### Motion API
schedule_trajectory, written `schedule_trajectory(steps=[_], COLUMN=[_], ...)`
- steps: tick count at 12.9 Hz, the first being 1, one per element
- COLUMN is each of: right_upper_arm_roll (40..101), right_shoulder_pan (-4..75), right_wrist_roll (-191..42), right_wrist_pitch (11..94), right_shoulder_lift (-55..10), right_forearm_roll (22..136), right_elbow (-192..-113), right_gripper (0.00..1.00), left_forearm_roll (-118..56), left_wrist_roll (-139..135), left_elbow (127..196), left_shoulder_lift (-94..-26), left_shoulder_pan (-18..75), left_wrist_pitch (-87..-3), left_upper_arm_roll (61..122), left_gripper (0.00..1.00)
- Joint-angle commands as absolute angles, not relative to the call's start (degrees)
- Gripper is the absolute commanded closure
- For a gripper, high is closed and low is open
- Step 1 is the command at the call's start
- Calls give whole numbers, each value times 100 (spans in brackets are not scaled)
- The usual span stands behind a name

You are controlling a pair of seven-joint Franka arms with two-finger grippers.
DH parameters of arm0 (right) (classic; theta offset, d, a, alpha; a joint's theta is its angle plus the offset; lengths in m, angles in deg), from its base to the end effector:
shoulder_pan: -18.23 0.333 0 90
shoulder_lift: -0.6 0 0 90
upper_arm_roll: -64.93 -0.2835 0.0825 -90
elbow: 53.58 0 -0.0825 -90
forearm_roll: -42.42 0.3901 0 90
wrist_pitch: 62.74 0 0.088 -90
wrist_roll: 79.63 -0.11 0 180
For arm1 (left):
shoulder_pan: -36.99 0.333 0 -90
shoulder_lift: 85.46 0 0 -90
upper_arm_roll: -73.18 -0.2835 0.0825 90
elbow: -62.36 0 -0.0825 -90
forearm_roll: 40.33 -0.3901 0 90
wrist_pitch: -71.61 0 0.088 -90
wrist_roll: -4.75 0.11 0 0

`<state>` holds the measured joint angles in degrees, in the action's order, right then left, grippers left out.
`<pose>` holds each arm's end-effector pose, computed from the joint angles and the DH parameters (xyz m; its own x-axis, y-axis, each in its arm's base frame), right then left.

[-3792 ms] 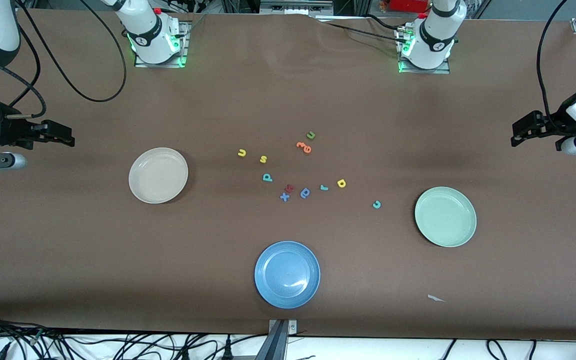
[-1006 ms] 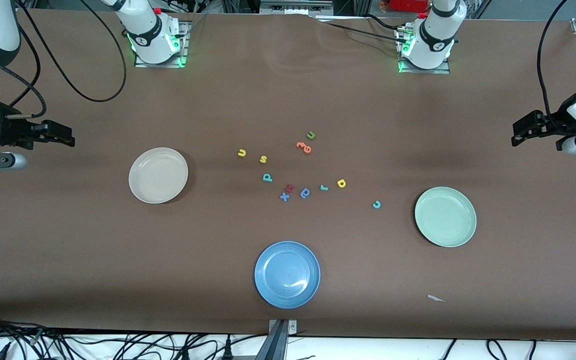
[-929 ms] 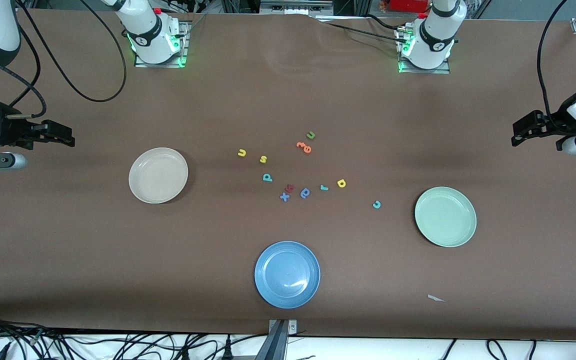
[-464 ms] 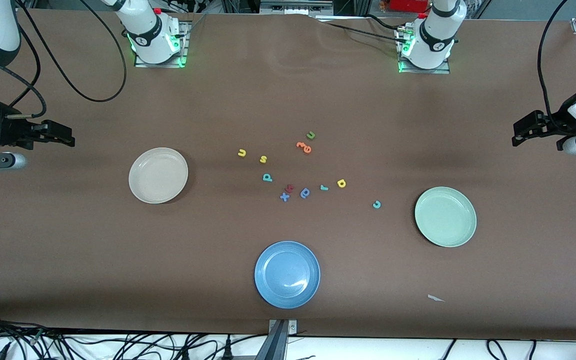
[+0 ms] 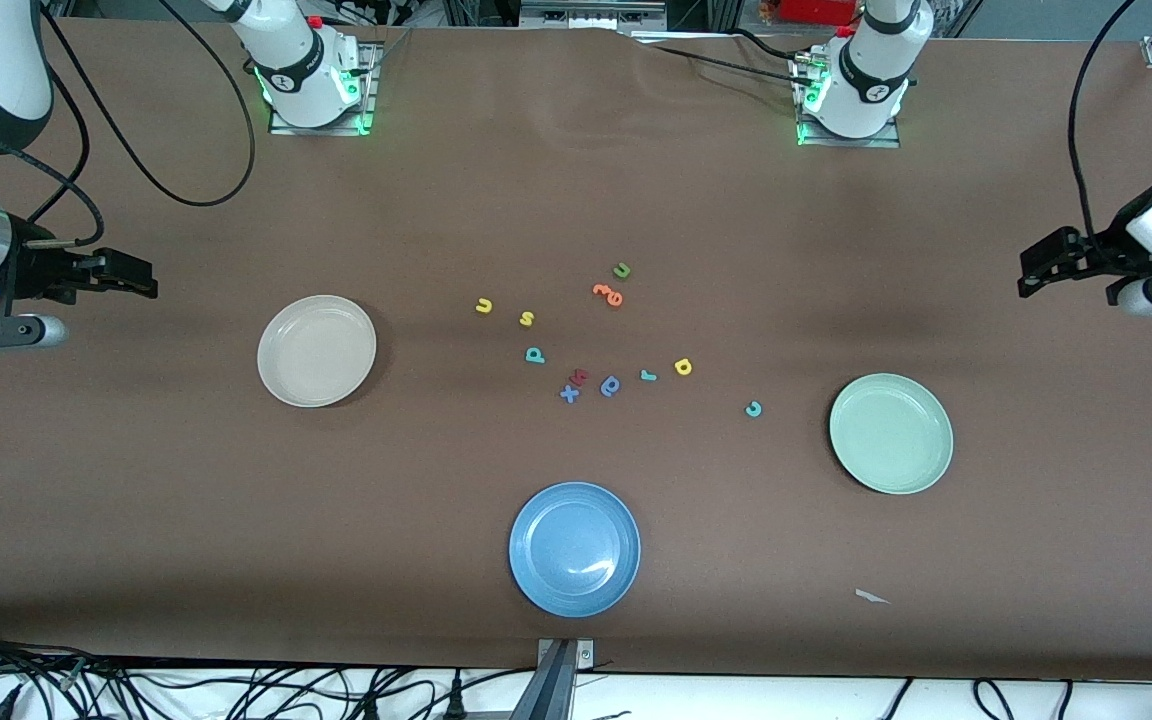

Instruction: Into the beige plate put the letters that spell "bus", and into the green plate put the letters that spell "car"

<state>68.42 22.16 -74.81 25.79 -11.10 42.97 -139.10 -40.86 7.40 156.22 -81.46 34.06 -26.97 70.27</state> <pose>0.6059 0.0086 0.5049 0.9844 0.0912 -0.1504 0.0908 -0.9958 -0.0099 0.5892 -0.0001 0.5296 0.9988 -0.0481 0.0120 -0.0480 -0.9988 -0.0133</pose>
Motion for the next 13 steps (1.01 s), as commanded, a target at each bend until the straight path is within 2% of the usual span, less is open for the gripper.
schedule_trajectory(steps=[1, 7, 11, 13], right_upper_arm_roll=[6775, 6696, 6109, 5652], right_shoulder_pan=[2166, 2360, 2342, 2342], right_wrist_roll=[-7409, -7321, -7950, -8802], right_wrist_pitch=[2541, 2620, 3690, 4532], right_shoulder_lift=[-1047, -1285, -1302, -1328], right_forearm_roll=[4357, 4215, 4348, 4348], right_elbow=[-13927, -14243, -14734, -15251], right_gripper=[0, 0, 0, 0], left_forearm_roll=[-4209, -3798, -3761, -3770], left_wrist_roll=[3, -1578, -2678, -3432], left_elbow=[15614, 15658, 15746, 15763], left_shoulder_lift=[-7642, -6166, -5463, -5172], left_shoulder_pan=[3216, 3058, 2803, 2619], left_wrist_pitch=[-3147, -4700, -5668, -6056], left_upper_arm_roll=[7168, 7888, 7941, 7933], left_gripper=[0, 0, 0, 0])
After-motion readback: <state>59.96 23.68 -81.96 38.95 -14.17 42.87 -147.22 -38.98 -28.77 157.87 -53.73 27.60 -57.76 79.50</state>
